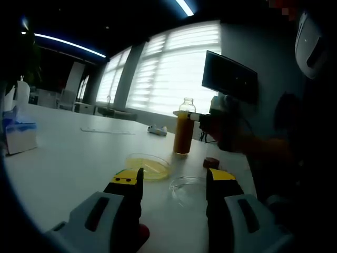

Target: Open the Petri dish lid, place the lid on the table, pour the liquid culture medium into the Petri dish, pick up the Petri dish lid from the table, and close the Petri dish

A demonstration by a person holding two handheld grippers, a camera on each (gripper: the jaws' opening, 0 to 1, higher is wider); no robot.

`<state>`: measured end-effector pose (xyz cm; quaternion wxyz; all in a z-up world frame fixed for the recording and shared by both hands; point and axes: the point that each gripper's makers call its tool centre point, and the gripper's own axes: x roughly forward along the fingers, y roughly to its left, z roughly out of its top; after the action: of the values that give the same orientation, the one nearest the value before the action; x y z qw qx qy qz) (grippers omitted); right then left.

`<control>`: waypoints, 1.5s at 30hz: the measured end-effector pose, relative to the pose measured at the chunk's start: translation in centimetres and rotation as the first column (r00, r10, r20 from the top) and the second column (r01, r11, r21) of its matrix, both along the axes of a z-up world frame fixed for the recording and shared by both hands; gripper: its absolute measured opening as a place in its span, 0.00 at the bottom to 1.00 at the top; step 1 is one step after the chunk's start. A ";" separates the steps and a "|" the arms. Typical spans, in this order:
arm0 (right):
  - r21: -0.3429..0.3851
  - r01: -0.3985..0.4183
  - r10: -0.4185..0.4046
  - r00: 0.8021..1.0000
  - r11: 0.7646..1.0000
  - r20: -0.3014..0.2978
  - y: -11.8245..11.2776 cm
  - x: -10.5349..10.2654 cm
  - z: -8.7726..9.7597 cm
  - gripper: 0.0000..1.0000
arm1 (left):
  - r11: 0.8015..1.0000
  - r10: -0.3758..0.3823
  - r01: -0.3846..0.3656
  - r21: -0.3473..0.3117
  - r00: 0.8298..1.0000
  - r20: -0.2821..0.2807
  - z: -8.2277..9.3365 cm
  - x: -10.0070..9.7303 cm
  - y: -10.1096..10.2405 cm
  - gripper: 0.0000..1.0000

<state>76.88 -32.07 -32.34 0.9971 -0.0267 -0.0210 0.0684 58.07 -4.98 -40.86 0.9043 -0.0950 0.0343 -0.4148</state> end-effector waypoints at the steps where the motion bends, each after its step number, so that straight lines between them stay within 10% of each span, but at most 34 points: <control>1: 0.030 0.000 0.000 1.000 1.000 -0.011 -0.1 0.0 -0.1 0.48 | 1.000 0.000 0.000 0.000 1.000 0.000 0.0 0.0 0.0 0.39; 22: 0.115 -0.037 0.037 0.999 0.993 0.003 0.1 -0.2 0.2 0.55 | 1.000 0.005 -0.005 0.005 1.000 0.008 0.1 0.0 0.1 0.39; 45: 0.065 -0.039 0.039 0.999 0.997 0.004 0.9 -8.2 0.4 0.58 | 1.000 0.018 -0.018 0.014 1.000 0.013 0.1 0.1 0.2 0.39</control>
<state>68.67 -31.17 -31.91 0.9959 0.0062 -0.0250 0.0870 58.12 -4.82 -40.81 0.9088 -0.0859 0.0304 -0.4070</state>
